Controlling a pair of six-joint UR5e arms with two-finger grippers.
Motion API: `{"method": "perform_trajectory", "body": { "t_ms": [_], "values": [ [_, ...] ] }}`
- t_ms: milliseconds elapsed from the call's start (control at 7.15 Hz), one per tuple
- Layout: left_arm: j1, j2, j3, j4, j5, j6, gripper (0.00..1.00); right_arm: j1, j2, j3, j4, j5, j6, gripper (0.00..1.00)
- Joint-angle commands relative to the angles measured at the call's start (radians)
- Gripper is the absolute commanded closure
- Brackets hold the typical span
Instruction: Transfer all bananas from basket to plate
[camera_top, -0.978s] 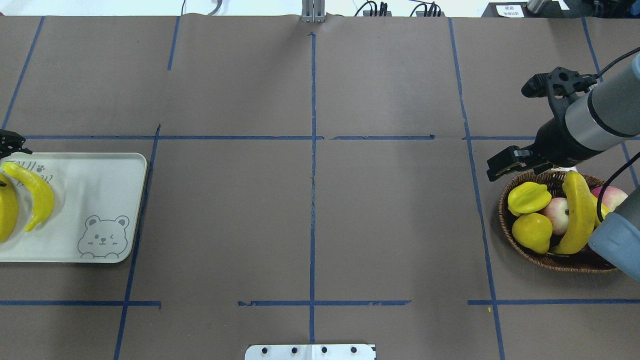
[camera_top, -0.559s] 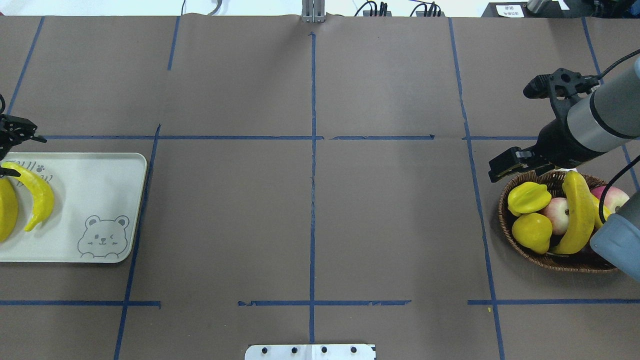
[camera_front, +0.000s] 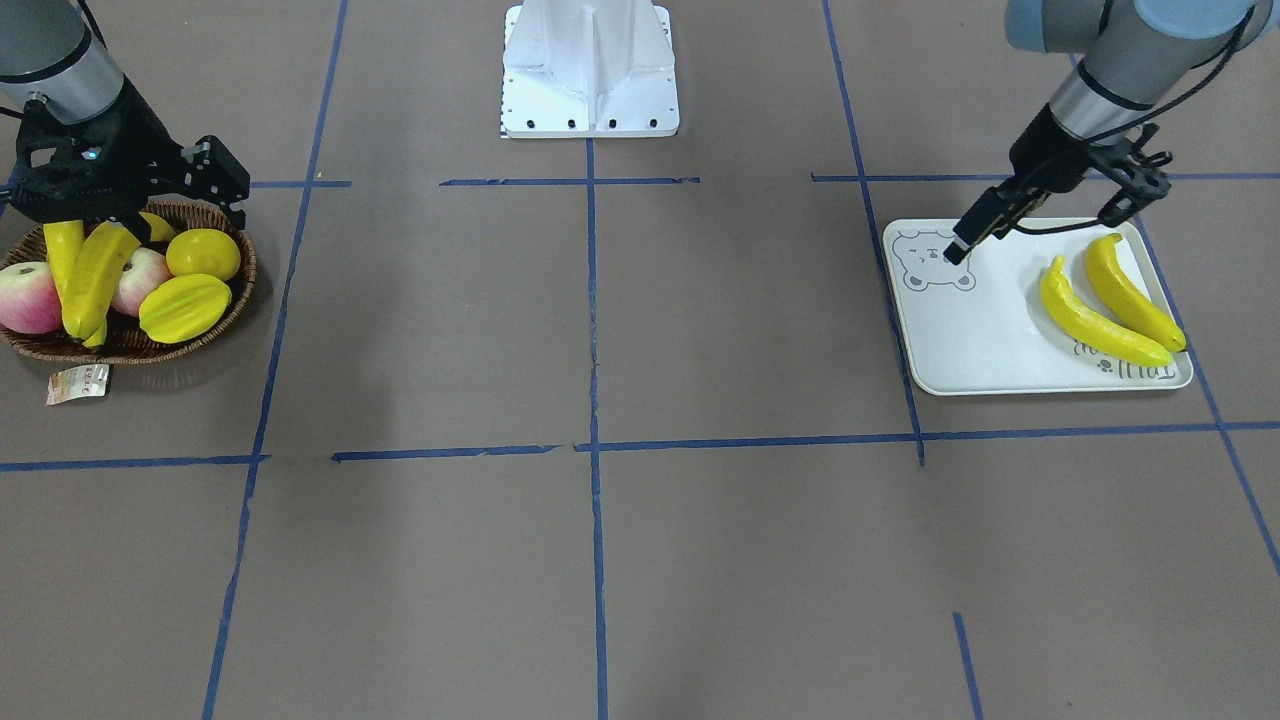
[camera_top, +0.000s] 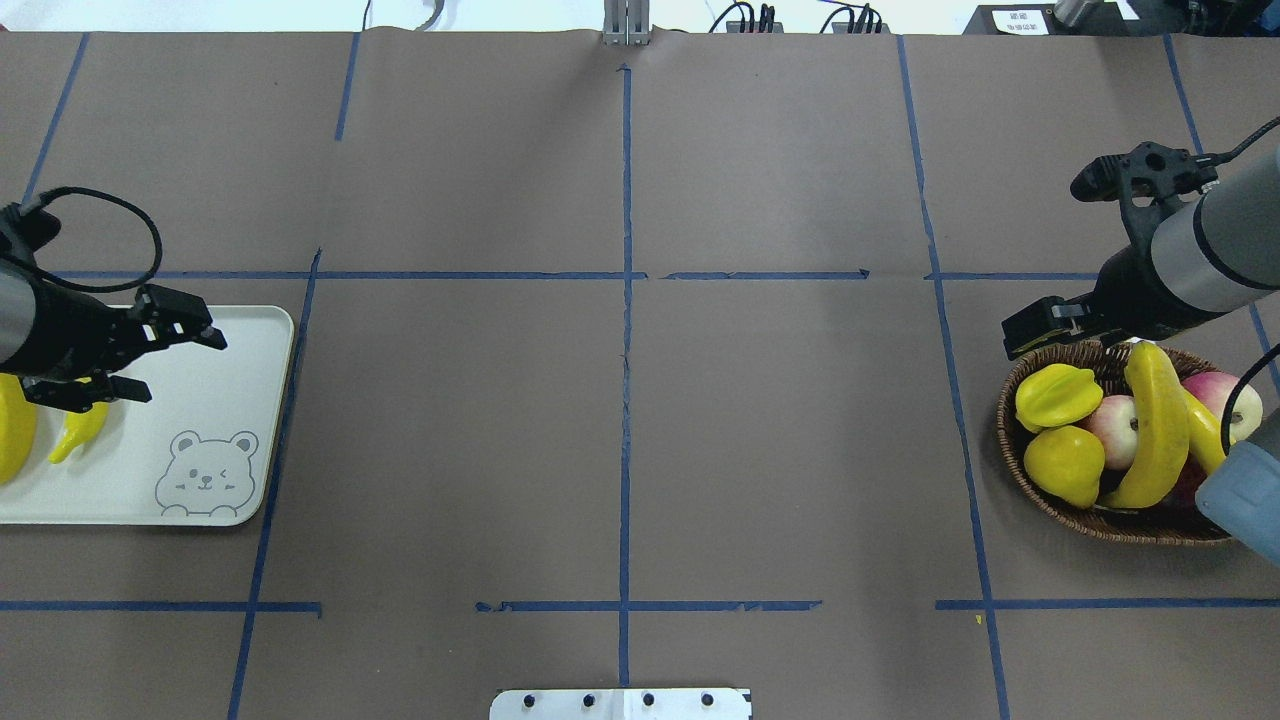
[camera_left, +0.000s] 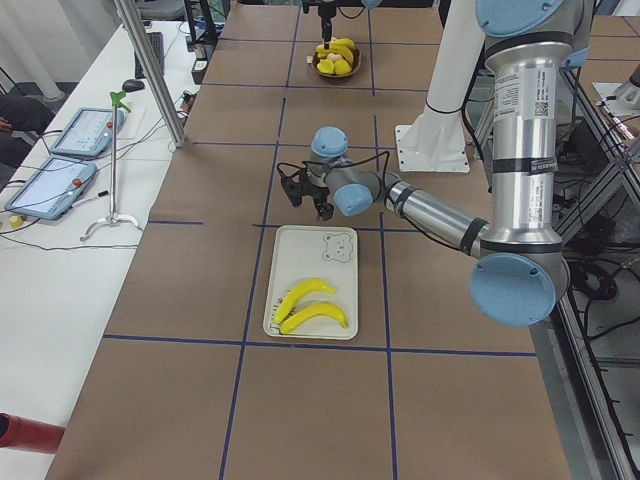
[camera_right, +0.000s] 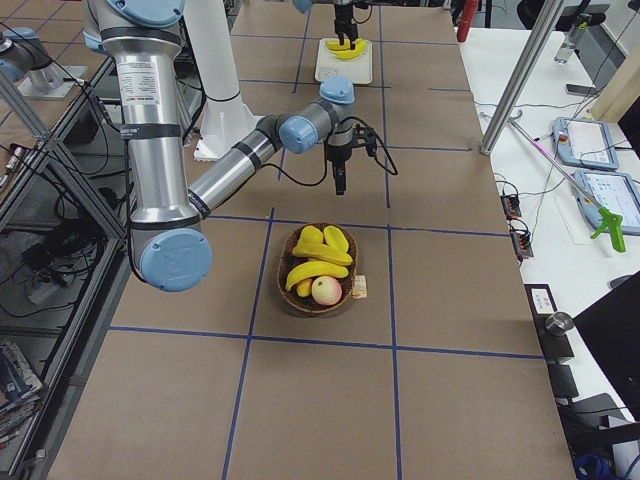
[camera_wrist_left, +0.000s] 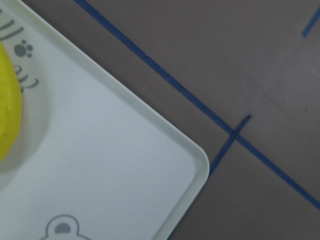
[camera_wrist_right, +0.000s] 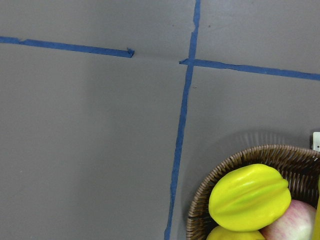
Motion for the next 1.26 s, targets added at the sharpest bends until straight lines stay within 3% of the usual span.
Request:
{"method": "perform_trajectory", "body": {
  "t_ms": [0,140,419,559,839,1118],
  "values": [
    [0.126,-0.077,-0.062,0.122,0.009,0.048,0.0,-0.002,-0.085,0.048,0.002,-0.065,0.001,0.0],
    [0.133,-0.086,-0.061,0.122,0.009,0.048,0.0,-0.003,-0.149,0.058,0.024,-0.079,0.002,0.0],
    [0.145,-0.094,-0.058,0.122,0.009,0.048,0.0,-0.016,-0.327,0.049,0.305,-0.087,0.106,0.0],
    [0.148,-0.096,-0.056,0.122,0.009,0.048,0.0,-0.089,-0.384,0.049,0.388,-0.158,0.208,0.01],
    [0.148,-0.1,-0.05,0.122,0.01,0.048,0.0,-0.236,-0.411,0.033,0.435,-0.307,0.382,0.01],
    [0.148,-0.1,-0.05,0.122,0.01,0.046,0.0,-0.255,-0.477,-0.002,0.543,-0.34,0.436,0.01]
  ]
}}
